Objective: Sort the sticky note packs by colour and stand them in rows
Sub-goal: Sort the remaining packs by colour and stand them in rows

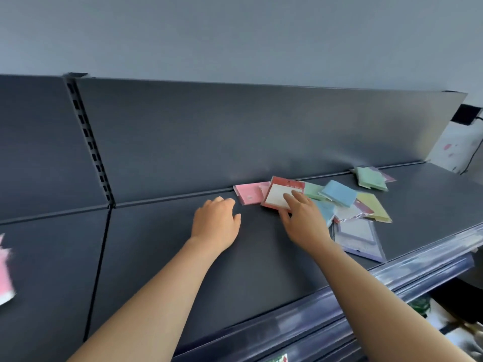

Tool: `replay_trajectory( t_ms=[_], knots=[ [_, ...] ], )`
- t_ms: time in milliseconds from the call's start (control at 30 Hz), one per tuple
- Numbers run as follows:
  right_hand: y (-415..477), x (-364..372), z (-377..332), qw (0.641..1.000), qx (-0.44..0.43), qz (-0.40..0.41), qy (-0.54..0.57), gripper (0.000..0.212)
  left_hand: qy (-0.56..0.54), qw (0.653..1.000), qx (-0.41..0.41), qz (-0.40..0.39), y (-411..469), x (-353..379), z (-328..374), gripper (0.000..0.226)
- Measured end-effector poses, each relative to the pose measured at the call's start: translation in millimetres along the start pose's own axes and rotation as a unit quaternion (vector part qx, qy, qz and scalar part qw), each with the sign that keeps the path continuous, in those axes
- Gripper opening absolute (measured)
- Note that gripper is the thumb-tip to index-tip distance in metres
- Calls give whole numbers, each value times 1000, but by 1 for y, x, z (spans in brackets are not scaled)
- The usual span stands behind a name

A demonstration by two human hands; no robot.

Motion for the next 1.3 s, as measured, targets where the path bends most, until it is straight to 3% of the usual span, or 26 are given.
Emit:
replay_trajectory(
  t_ms=[133,267,467,567,667,800,900,1033,1133,1233,1300],
  knots=[
    [12,15,23,999,-13,-14,28,22,-19,1000,-23,3,17,21,15,32],
    [13,19,33,998,-16,-4,59,28,-25,999,0,-20,34,45,29,38],
    [14,27,34,995,-31,-6,99,34,79,991,58,-94,42,77,32,42],
    [12,31,30,993,-53,-24,103,33,104,989,47,-93,33,70,25,40],
    [5,29,20,992,-73,-47,96,29,159,984,30,-77,22,48,17,21],
    [-3,27,1,986,-122,-31,109,25,244,967,0,-78,8,19,7,14],
    [0,24,-4,986,-114,-12,123,31,202,977,-64,-37,3,0,-7,6],
    [0,32,-7,985,-84,-47,145,51,149,977,-138,-62,-1,11,-26,52],
    [-1,43,-9,986,-114,-68,98,47,116,976,-167,-73,3,21,-27,62],
    [-1,45,-8,986,-114,-86,82,47,6,967,-252,-41,3,19,-35,71],
    [-4,47,-8,985,-112,-107,74,51,-87,955,-283,-18,-1,16,-35,64]
  ],
)
Point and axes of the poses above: each hand's wrist, its own y-axis towards the middle knuckle, its own x-axis out of the palm, z = x × y, the point moved 9 cm from there along y, towards the middle knuckle, and after that the axes turned 15 degrees about z, right-handed, at the moved point
